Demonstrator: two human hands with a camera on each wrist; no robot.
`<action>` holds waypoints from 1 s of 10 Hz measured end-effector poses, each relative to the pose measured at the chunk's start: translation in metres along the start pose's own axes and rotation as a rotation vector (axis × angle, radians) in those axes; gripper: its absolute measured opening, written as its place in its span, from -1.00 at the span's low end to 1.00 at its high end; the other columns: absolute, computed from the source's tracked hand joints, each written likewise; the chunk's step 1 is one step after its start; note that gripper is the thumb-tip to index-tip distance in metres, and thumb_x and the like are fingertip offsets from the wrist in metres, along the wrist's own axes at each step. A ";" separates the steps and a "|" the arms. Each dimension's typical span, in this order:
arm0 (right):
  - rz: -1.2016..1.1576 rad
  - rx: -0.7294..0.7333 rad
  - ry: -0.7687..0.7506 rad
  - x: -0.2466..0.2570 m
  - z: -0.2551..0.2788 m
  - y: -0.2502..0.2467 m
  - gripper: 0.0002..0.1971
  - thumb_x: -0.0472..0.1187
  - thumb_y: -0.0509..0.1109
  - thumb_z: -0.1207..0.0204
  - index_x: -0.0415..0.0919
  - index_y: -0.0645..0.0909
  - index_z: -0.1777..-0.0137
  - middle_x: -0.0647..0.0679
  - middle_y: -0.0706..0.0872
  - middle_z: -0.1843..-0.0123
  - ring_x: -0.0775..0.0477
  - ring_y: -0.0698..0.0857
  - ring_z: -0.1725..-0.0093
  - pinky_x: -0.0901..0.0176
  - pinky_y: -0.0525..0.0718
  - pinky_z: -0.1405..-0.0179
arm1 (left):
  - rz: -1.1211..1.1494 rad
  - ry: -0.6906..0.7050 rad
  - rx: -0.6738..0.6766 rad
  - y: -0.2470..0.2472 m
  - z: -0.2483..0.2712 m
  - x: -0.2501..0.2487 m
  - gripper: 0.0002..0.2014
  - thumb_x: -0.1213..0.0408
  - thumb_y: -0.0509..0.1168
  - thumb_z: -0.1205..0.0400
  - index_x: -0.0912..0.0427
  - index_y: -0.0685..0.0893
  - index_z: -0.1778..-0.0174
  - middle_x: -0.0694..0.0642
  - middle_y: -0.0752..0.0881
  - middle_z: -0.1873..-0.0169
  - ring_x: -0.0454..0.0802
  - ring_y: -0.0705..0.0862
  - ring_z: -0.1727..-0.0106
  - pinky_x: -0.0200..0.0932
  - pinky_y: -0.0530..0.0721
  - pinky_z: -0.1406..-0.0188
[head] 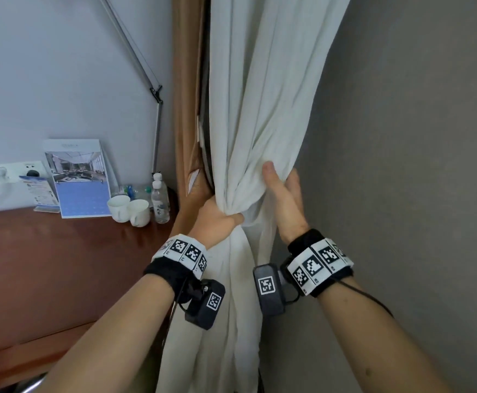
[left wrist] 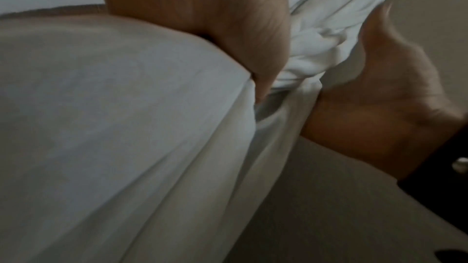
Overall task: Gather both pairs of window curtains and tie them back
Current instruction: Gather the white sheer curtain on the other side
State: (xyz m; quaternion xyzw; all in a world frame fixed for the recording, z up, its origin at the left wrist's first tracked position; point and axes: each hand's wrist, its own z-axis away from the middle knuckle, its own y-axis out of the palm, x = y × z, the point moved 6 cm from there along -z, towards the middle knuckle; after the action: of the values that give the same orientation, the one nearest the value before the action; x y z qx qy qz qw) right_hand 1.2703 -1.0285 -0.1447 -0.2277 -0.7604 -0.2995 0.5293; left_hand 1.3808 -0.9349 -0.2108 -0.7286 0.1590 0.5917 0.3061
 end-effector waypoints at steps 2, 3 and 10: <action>0.572 -0.052 -0.061 -0.010 0.014 -0.008 0.03 0.18 0.71 0.06 -0.11 0.40 -0.44 0.01 0.61 -0.32 0.00 0.59 -0.37 0.02 0.58 -0.41 | 0.542 0.074 -0.402 0.049 0.035 -0.032 -0.47 0.13 0.21 -0.73 0.32 0.34 -0.57 0.24 0.49 -0.49 0.14 0.49 -0.46 -0.17 0.39 -0.41; 0.586 -0.230 0.090 -0.014 0.006 -0.042 -0.59 -0.17 0.61 -0.31 -0.26 0.71 -0.15 -0.10 0.80 -0.05 -0.09 0.77 -0.10 0.12 0.73 -0.09 | -0.398 0.242 0.305 0.096 0.014 -0.029 -0.26 0.11 0.41 -0.57 0.24 0.24 -0.62 0.24 0.57 -0.42 0.16 0.57 -0.41 -0.08 0.50 -0.40; 0.578 -0.285 0.124 -0.036 -0.008 -0.035 -0.63 -0.26 0.49 -0.26 -0.35 0.70 -0.09 -0.20 0.79 -0.02 -0.20 0.76 -0.04 0.00 0.77 -0.04 | -0.398 0.164 -0.217 -0.026 -0.022 -0.065 -0.92 0.46 0.26 -0.55 0.24 0.62 0.10 0.20 0.75 0.14 0.16 0.70 0.07 -0.01 0.72 0.00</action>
State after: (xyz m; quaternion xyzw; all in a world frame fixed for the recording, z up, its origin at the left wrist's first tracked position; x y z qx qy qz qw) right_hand 1.2649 -1.0601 -0.1842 -0.4873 -0.5809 -0.2537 0.6006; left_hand 1.3968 -0.9376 -0.1395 -0.8199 -0.0279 0.4720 0.3227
